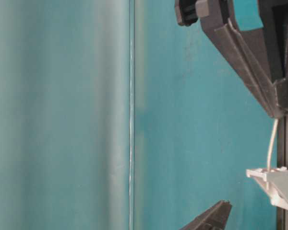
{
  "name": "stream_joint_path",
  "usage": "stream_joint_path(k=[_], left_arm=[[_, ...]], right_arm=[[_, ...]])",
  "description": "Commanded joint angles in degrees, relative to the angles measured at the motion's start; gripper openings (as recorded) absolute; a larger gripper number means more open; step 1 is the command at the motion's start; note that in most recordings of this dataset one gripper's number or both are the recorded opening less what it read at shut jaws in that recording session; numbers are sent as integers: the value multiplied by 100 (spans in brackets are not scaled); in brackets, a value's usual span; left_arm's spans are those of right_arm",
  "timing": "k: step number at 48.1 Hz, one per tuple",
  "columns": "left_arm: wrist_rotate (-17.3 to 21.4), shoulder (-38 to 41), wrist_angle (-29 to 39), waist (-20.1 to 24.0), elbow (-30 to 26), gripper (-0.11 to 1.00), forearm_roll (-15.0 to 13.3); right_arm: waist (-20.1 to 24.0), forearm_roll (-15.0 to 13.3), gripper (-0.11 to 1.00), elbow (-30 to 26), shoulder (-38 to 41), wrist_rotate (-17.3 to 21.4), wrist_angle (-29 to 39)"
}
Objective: Insert the wire into the hole on the left side and pull it with the left arm.
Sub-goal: 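Push the wire tip through the white clip's hole with the right gripper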
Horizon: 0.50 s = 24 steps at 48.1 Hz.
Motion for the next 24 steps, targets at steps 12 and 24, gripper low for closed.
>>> stream_joint_path(k=[12,24], left_arm=[[9,-123,-26,0,-70,59,9],[9,-132,-26,9,-79,58,9]], right_arm=[[-123,-62,5,-202,9,-26,-9],[-255,-193,5,-334,53,-26,123]])
